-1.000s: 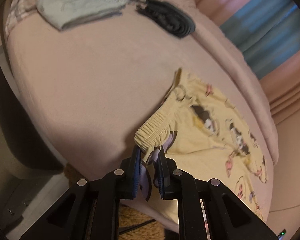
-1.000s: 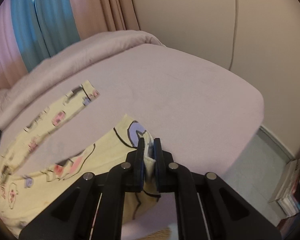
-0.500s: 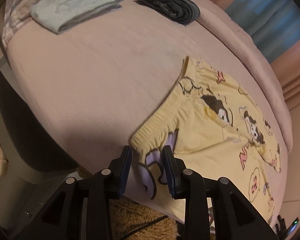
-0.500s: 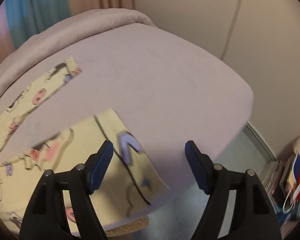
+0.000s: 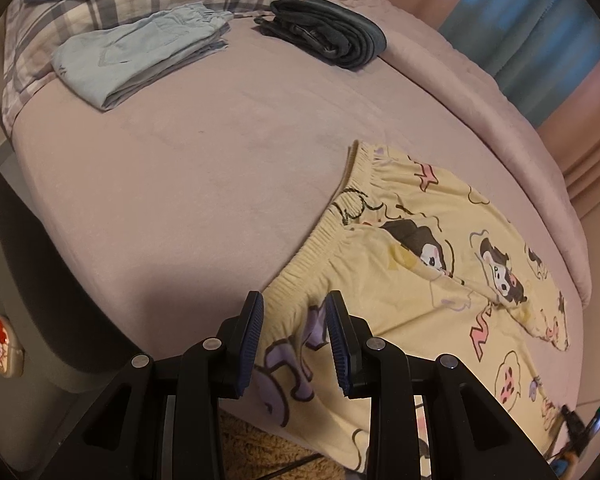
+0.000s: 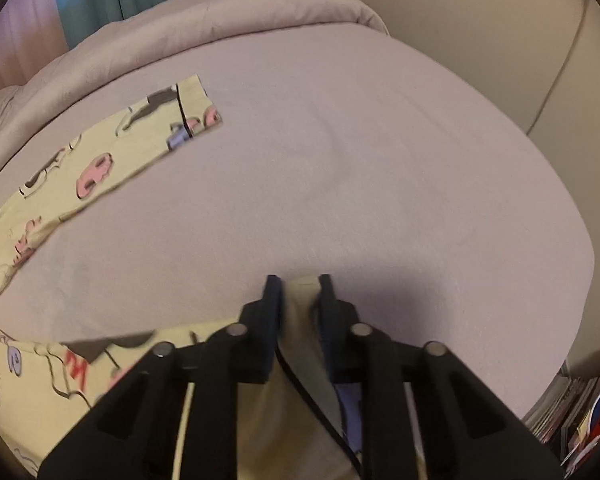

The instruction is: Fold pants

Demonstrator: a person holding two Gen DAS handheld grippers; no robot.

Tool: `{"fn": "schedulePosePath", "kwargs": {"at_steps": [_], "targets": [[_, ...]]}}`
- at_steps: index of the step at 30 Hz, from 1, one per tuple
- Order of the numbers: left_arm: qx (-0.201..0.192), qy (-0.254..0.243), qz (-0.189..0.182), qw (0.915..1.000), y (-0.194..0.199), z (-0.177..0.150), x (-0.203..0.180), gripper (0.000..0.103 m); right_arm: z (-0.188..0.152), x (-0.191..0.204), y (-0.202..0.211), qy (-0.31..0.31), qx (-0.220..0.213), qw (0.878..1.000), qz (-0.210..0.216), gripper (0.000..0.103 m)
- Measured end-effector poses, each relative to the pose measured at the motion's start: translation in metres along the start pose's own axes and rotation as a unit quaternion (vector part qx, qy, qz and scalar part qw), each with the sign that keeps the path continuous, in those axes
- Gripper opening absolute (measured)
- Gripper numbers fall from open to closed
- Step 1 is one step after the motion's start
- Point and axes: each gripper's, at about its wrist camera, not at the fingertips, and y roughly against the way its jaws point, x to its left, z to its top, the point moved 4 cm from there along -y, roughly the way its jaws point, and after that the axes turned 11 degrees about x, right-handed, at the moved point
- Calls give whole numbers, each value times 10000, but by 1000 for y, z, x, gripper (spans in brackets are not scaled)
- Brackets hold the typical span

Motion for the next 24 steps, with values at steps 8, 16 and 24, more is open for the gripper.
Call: {"fn": "schedulePosePath", "kwargs": {"at_steps": [8, 16, 24], "targets": [[-57, -225, 68, 9997, 4, 12, -13, 30, 12, 6, -27, -37, 248, 9994, -256, 20], [-144, -440, -150, 9988, 8, 63, -41, 62, 25, 21, 1, 389, 360, 9977, -431, 65], [250, -244, -408, 9986, -54, 132, -63, 64, 108, 76, 17, 519, 491, 9957, 592, 78]]}}
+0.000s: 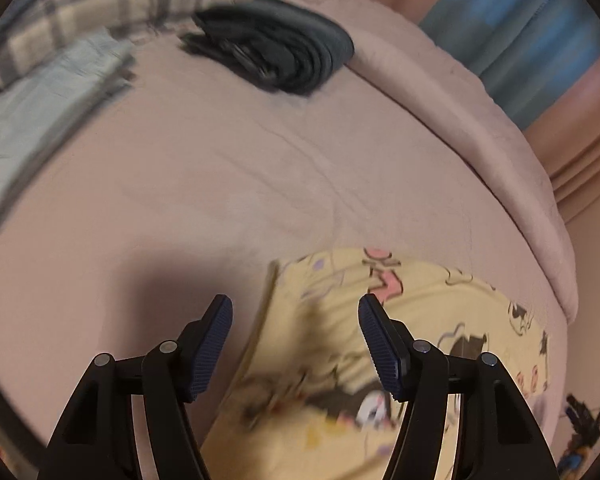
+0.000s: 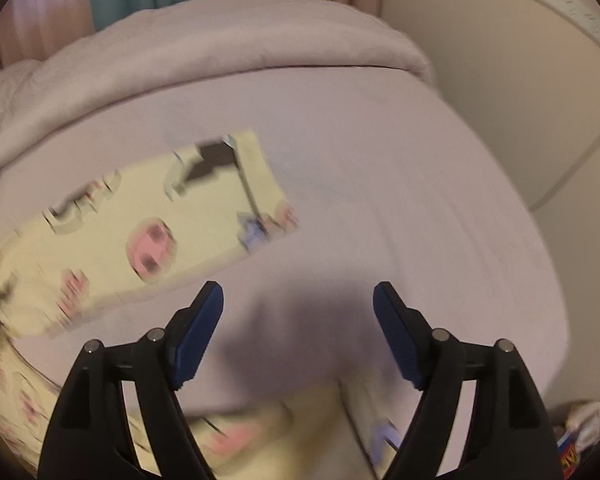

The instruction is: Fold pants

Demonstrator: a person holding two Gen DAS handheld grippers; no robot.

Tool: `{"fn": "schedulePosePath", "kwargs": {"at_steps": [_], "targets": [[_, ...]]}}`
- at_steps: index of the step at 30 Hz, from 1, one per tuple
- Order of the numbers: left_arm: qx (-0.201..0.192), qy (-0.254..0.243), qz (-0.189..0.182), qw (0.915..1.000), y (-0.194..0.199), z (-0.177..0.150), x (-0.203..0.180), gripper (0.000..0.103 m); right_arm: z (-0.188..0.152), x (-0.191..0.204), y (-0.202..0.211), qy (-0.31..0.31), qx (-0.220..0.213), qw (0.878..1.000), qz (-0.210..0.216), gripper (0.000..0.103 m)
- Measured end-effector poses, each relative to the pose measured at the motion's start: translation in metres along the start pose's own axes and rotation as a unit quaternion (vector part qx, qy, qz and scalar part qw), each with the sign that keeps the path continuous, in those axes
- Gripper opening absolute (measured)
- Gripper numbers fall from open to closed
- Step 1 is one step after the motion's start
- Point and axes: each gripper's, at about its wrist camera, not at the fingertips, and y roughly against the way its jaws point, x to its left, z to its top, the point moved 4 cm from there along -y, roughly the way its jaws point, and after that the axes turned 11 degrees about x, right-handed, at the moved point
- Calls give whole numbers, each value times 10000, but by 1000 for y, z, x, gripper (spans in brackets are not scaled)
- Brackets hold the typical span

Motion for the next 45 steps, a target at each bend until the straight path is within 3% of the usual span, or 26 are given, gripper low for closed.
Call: {"fn": "schedulePosePath", "kwargs": {"at_steps": [1, 3, 7, 11, 14, 16, 17, 18, 19, 20, 21, 23, 24, 28, 36, 40, 45], "targets": [[137, 29, 29, 9999, -13, 7, 0, 64, 19, 5, -11, -197, 139, 9979, 607, 78], [266, 78, 114, 9996, -29, 13, -2, 64, 43, 6, -29, -519, 219, 9943, 902, 78], [311, -62, 138, 9994, -54, 20, -8, 64, 95, 19, -77, -446, 196, 9984, 300, 78], [-7, -221, 290, 9993, -62, 22, -16, 64, 132, 24, -121, -289, 252, 9986, -369, 78], [-90, -466, 424, 9980, -67, 19, -25, 64, 139, 23, -142, -227, 289, 9990, -250, 78], [-188, -802, 452, 9956, -72, 10, -37, 64, 140, 24, -149, -201, 47, 9993, -312, 81], [-272, -966, 584, 9932, -73, 5, -42, 62, 140, 25, -148, -211, -100, 9992, -331, 79], [-348, -1044, 741, 9912, -74, 3, -45, 52, 138, 25, -147, -286, -194, 9989, -316, 76], [-418, -1114, 913, 9887, -75, -1, -48, 46, 135, 24, -146, -361, -248, 9986, -294, 73], [-450, -1098, 909, 9888, -73, -1, -49, 28, 133, 24, -143, -441, -375, 9980, -250, 60], [-432, -1029, 748, 9909, -71, -1, -50, 12, 132, 24, -140, -437, -419, 9978, -261, 32], [-305, -769, 341, 9960, -67, 0, -48, 5, 132, 28, -137, -432, -348, 9985, -3, 9], [-308, -709, 310, 9965, -65, 0, -48, 4, 135, 32, -139, -496, -339, 9982, -13, 9], [-454, -852, 235, 9950, -42, -6, -57, 4, 129, 34, -109, -598, -595, 9962, 207, 8], [-1077, -1023, -94, 9889, 27, -25, -70, 3, 106, 44, 16, -180, -1568, 9831, 927, 8], [-1155, -1079, -208, 9872, 49, -41, -61, 3, 68, 35, 71, -40, -1886, 9735, 1290, 8], [-1216, -1329, 159, 9835, 63, -74, -45, 3, 6, 7, 84, 4, -1735, 9745, 1419, 8]]}}
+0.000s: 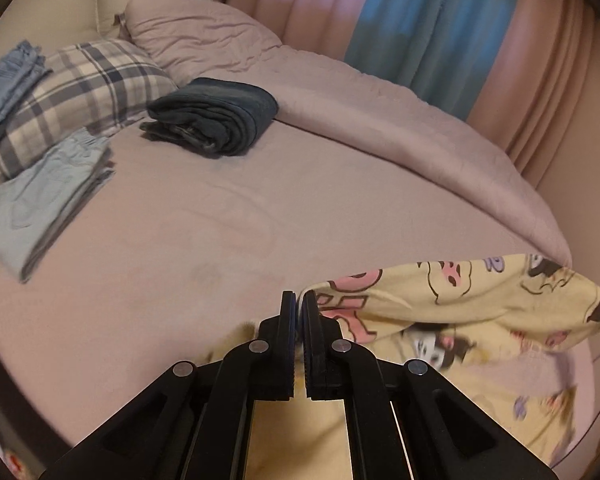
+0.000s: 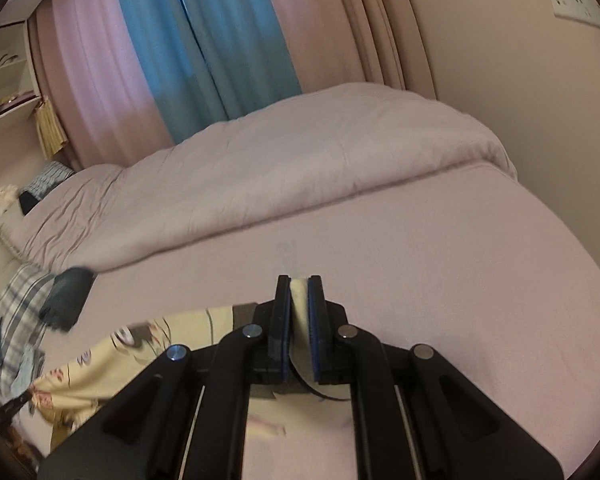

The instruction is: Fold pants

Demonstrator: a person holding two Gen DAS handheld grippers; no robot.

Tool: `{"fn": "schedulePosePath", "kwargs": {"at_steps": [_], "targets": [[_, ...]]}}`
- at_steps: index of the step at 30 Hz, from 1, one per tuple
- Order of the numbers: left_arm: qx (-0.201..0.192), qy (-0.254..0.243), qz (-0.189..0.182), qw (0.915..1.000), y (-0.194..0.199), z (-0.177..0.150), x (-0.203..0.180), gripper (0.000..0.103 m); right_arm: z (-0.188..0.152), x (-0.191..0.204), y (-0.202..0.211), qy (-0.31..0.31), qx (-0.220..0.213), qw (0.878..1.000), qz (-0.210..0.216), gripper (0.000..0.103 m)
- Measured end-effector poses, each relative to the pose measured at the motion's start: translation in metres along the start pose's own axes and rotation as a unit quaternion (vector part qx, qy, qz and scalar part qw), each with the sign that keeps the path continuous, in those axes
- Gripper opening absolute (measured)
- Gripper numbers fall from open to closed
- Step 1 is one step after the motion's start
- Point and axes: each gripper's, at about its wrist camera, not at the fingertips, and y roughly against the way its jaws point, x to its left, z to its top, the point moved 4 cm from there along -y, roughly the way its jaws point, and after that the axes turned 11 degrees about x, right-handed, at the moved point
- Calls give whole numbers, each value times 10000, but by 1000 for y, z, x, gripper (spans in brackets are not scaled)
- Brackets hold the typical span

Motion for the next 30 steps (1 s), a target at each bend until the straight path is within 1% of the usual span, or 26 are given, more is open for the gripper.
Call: {"fn": "schedulePosePath", "kwargs": {"at_steps": [1, 5, 7, 9, 12, 15, 17, 19, 23, 26, 30], "targets": [[39, -42, -18, 10000, 3, -9, 1, 3, -18, -9, 6, -56, 68, 10000, -23, 8], [134, -80, -62, 9999, 7, -33, 7, 3, -61, -36, 6, -276, 289, 9991, -115, 8], [214, -21, -163, 9996, 9, -41, 11, 3, -81, -46, 8, -426, 357, 9984, -86, 8], [223, 14, -227, 9995, 13, -46, 14, 3, -94, -53, 10, -597, 389, 9974, 40, 8], [193, 88, -370, 9991, 23, -51, 22, 3, -106, -59, 20, -756, 359, 9964, 130, 8], [190, 129, -389, 9990, 29, -58, 31, 3, -115, -61, 36, -766, 266, 9965, 215, 8], [269, 160, -270, 9991, 27, -67, 40, 3, -124, -64, 47, -761, 210, 9964, 312, 8], [501, 236, -133, 9984, 17, -78, 47, 3, -137, -73, 50, -905, 211, 9950, 370, 8], [745, 416, -298, 9959, 8, -91, 57, 3, -163, -86, 48, -1200, 308, 9910, 502, 8], [731, 540, -471, 9947, 13, -87, 59, 3, -173, -89, 48, -1309, 366, 9896, 479, 8], [556, 596, -577, 9950, 27, -75, 60, 3, -170, -88, 57, -1308, 261, 9898, 505, 8]]}}
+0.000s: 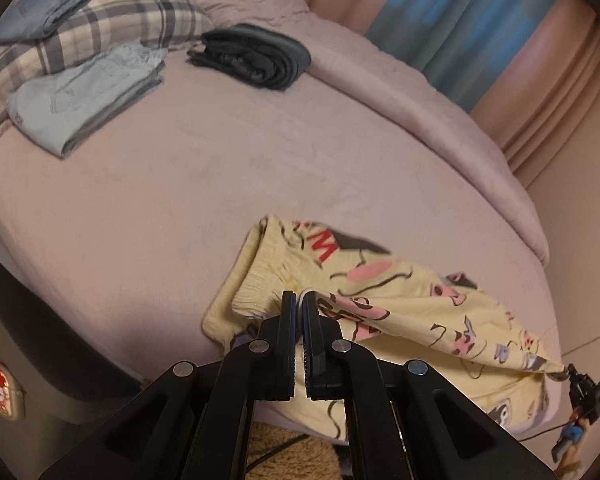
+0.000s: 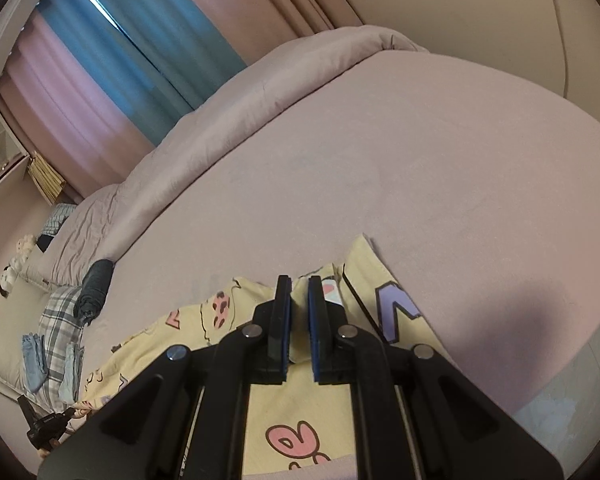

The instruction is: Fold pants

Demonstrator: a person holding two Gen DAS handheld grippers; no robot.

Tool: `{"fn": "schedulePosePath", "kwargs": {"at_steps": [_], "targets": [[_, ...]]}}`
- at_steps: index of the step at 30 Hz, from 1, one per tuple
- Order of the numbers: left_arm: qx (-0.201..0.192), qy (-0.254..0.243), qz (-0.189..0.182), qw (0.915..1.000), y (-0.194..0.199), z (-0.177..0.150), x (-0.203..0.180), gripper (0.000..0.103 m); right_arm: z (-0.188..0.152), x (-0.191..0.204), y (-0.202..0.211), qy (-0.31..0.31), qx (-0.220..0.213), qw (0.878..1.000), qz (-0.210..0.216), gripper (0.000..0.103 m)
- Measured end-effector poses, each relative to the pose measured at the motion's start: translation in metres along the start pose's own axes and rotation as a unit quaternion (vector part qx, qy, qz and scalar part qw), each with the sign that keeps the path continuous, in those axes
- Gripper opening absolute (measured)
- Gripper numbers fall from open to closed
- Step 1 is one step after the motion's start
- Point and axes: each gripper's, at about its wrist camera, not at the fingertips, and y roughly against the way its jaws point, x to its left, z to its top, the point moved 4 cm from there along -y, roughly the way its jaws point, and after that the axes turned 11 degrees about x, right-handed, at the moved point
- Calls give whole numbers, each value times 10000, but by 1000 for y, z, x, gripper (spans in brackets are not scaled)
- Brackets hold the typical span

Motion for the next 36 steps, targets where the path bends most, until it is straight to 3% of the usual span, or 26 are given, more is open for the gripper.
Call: {"fn": "schedulePosePath", "kwargs": {"at_steps": [7, 11, 16, 19, 24, 27, 28, 34, 35, 36], "targets": [[172, 111, -64, 9998, -1, -9, 12, 3, -11, -8, 19, 54, -81, 9999, 50, 8], [337, 185, -55, 9992, -10, -19, 20, 3, -32, -28, 9, -112, 136, 9998, -74, 8], [646, -14, 397, 9971, -27, -29, 23, 3, -61, -48, -18, -157, 583, 9967, -539, 9], [755, -169, 637, 9950, -32, -31, 20, 3, -66, -48, -25, -90, 735, 9942, -784, 15], [768, -222, 585, 9951, -24, -29, 16, 3, -46, -38, -14, -111, 962, 9874, -1248, 44], [758, -45, 467, 9960, -19, -26, 16, 3, -23, -19, -9, 96, 683, 9886, -1340, 66], [757, 12, 466, 9960, -19, -25, 16, 3, -15, -12, -10, 180, 602, 9895, -1301, 67], [751, 117, 425, 9962, -15, -28, 13, 3, 9, -12, -66, 190, 928, 9861, -1366, 62], [750, 129, 448, 9961, -14, -28, 13, 3, 8, -15, -77, 169, 1020, 9853, -1360, 49], [754, 137, 466, 9960, -14, -27, 13, 3, 7, -14, -81, 216, 1040, 9847, -1385, 25]]}}
